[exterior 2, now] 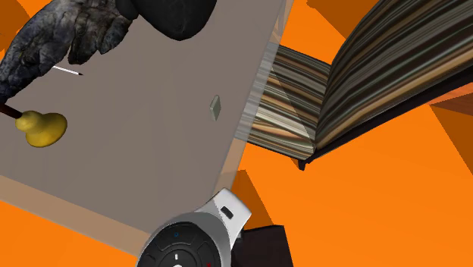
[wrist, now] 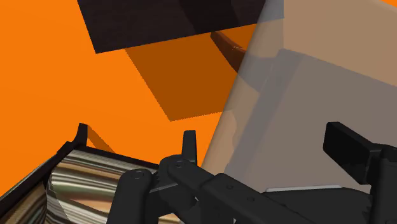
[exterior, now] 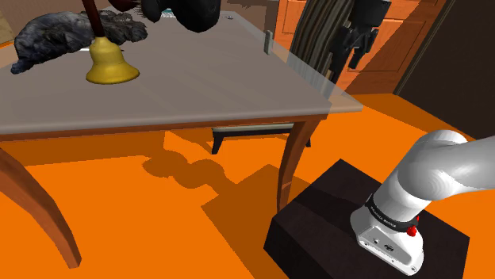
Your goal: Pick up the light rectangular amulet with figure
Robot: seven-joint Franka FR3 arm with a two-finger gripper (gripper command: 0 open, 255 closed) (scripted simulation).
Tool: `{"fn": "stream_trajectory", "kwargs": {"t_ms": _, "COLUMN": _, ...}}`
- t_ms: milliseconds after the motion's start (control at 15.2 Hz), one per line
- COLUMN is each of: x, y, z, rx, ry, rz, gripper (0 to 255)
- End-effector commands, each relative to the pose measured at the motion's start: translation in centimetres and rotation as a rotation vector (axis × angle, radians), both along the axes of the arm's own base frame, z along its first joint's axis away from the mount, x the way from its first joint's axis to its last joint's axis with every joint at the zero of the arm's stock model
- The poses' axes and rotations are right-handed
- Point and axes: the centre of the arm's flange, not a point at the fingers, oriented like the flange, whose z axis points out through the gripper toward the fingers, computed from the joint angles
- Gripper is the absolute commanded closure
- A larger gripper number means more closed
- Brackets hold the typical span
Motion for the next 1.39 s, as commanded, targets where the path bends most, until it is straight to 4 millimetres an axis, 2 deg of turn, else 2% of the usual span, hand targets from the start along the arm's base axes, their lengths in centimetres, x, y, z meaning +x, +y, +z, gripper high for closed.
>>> {"fn": "stream_trajectory", "kwargs": {"t_ms": 0, "x": 0.0, "y": 0.0, "z": 0.0, "rx": 0.000, "ry": 0.000, "rz": 0.000, "gripper": 0}}
{"fn": "stream_trajectory", "kwargs": {"t_ms": 330, "x": 5.8, "y": -3.1, "z": 0.6, "rx": -0.002, "ry": -0.007, "rz": 0.144, "gripper": 0}}
{"fn": "stream_trajectory", "kwargs": {"t_ms": 660, "x": 12.0, "y": -5.3, "z": 1.3, "rx": -0.005, "ry": -0.014, "rz": 0.288, "gripper": 0}}
{"fn": "stream_trajectory", "kwargs": {"t_ms": 990, "x": 18.5, "y": -6.7, "z": 2.0, "rx": -0.007, "ry": -0.021, "rz": 0.432, "gripper": 0}}
{"fn": "stream_trajectory", "kwargs": {"t_ms": 1320, "x": 25.0, "y": -7.0, "z": 2.7, "rx": -0.010, "ry": -0.028, "rz": 0.576, "gripper": 0}}
